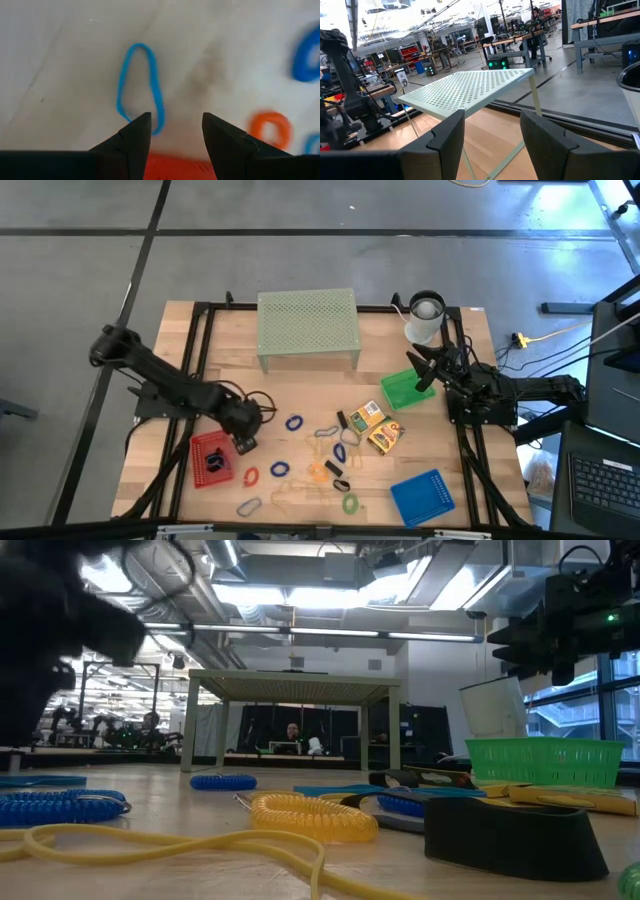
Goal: Pick & Place Office Desk Supplies
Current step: Put the blue rubber band into the red bin
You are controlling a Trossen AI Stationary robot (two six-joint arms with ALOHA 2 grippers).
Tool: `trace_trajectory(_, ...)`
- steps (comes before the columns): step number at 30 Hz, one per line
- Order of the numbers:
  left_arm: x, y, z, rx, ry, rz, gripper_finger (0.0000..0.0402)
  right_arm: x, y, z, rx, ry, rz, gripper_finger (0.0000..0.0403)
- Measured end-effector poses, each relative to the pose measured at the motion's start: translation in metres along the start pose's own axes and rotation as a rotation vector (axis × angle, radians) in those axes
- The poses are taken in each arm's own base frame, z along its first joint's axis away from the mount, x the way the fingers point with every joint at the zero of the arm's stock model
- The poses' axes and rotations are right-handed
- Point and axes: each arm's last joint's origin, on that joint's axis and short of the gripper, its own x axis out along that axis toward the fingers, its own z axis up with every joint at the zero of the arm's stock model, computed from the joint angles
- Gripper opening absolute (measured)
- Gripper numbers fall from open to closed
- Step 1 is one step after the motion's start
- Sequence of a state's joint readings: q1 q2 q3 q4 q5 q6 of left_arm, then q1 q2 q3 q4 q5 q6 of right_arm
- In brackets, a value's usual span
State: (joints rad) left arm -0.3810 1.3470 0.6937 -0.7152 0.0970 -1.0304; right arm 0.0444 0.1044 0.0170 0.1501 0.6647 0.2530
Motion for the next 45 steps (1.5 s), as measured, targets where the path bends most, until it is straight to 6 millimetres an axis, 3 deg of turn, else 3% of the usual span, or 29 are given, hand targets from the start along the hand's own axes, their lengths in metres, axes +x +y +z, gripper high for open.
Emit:
trace_trajectory(7, 0.022, 0.008, 0.014, -0.055, -0.011, 0.151, 0.0173, 0.0, 0.0, 0.0, 0.0, 0.0, 0.0, 0.0194)
trace_trajectory(16, 0.035, 0.007, 0.018, -0.035, 0.01, 0.2, 0.0173, 0.0, 0.0, 0.0, 0.0, 0.0, 0.0, 0.0194)
trace_trajectory(22, 0.032, -0.003, 0.019, 0.045, -0.04, 0.208, 0.015, 0.0, 0.0, 0.0, 0.0, 0.0, 0.0, 0.0194)
trace_trajectory(34, 0.031, -0.007, 0.023, 0.175, -0.067, 0.191, 0.0024, 0.0, 0.0, 0.0, 0.0, 0.0, 0.0, 0.0194)
trace_trajectory(38, 0.027, -0.012, 0.027, 0.22, -0.094, 0.2, 0.0004, 0.0, 0.0, 0.0, 0.0, 0.0, 0.0, 0.0194)
trace_trajectory(45, 0.001, -0.05, 0.055, 0.389, -0.424, 0.126, 0.0002, 0.0, 0.0, 0.0, 0.0, 0.0, 0.001, 0.0194)
